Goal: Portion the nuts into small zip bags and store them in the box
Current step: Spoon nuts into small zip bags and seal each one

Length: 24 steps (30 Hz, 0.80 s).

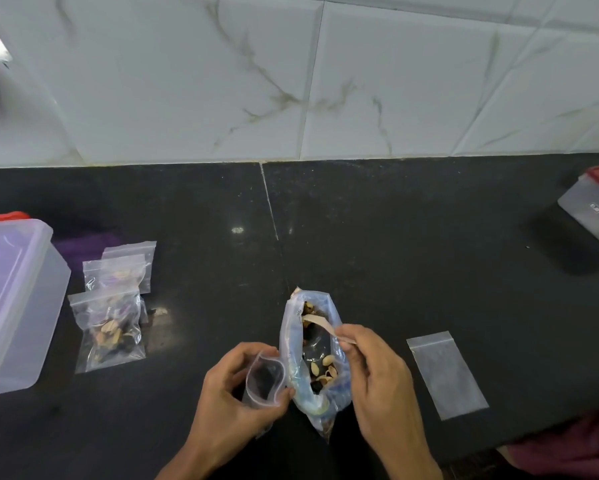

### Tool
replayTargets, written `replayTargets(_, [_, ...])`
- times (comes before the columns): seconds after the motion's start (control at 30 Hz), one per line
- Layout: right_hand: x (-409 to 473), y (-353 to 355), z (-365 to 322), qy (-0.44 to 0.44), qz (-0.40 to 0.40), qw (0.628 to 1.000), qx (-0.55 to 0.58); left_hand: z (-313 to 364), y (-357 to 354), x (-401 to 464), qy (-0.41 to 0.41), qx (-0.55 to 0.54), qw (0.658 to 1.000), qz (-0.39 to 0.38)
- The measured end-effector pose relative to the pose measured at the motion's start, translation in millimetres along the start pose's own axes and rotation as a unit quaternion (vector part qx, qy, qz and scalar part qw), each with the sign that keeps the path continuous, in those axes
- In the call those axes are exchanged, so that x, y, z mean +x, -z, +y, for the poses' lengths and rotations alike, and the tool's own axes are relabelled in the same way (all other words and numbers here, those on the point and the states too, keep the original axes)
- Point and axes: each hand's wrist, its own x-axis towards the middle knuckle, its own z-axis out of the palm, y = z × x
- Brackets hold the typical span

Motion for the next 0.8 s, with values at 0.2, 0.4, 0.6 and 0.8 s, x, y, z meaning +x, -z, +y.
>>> replayTargets(0.2, [-2, 14, -1, 0.027, -0.041, 0.999, -0.009, -3, 2, -2, 0.01, -0.008, 1.0, -0.019])
replayTargets(0.4, [-5, 22, -6, 0.037, -0.023, 0.998, -0.05, -7, 2, -4, 0.006, 0.005, 1.0, -0.023])
replayTargets(0.6, [-14, 17, -16, -0.032, -0.018, 0.997, -0.071, -9, 1, -6, 0.002, 0.005, 1.0, -0.017])
replayTargets(0.8, [0, 22, -34, -0.16, -0.077, 0.975, -0.137, -7, -2, -7, -0.02, 0.007, 1.0, -0.012])
